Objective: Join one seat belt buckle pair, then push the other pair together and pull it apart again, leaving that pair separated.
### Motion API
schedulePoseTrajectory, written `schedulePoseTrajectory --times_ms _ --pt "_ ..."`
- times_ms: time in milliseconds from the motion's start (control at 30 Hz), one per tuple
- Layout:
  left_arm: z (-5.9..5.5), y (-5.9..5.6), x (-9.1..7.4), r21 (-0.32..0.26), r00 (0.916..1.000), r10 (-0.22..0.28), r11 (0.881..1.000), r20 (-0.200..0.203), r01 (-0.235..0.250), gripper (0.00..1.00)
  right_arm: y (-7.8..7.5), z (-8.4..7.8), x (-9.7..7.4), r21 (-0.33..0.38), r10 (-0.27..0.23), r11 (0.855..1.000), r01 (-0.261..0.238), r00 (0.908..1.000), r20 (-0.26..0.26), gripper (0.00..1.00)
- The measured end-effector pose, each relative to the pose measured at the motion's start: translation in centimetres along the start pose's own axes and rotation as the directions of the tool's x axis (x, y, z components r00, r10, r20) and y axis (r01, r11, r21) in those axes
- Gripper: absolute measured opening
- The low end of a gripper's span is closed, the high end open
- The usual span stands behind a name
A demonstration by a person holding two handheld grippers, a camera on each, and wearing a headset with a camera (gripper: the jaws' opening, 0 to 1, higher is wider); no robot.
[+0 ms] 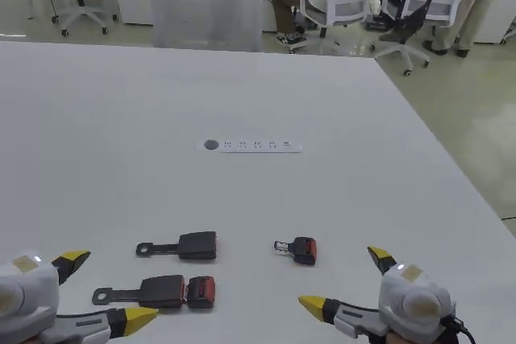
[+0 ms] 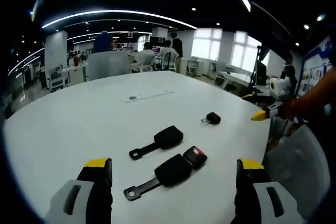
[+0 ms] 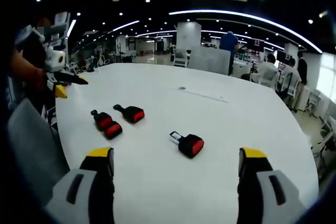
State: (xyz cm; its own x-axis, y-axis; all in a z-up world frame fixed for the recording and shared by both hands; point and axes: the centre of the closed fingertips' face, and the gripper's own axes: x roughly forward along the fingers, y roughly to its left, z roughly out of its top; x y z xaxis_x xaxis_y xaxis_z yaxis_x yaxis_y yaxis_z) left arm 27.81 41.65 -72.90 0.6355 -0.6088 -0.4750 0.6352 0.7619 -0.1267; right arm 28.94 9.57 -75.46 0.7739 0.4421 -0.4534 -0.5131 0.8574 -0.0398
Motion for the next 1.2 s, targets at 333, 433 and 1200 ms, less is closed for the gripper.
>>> schedulePoseTrajectory --times_ms 333,433,1200 --pt "-0.3 0.6 -1.7 -0.013 0.9996 0.007 1.000 0.029 -0.007 1.00 1.1 -0.6 -1.0 0.008 -0.001 1.000 0.001 1.0000 -0.002 1.00" --pt "-0.3 0.7 -1.9 -0.008 0.9995 0.012 1.000 0.030 -0.012 1.00 1.5 -0.8 -0.8 0.001 -0.001 1.000 0.001 1.0000 -0.010 1.00" --pt "-0.9 0.3 -2.0 -0.012 0.9993 -0.014 1.000 0.036 0.015 1.00 2.8 -0.8 -1.2 0.013 -0.006 1.000 0.006 0.9999 -0.014 1.00"
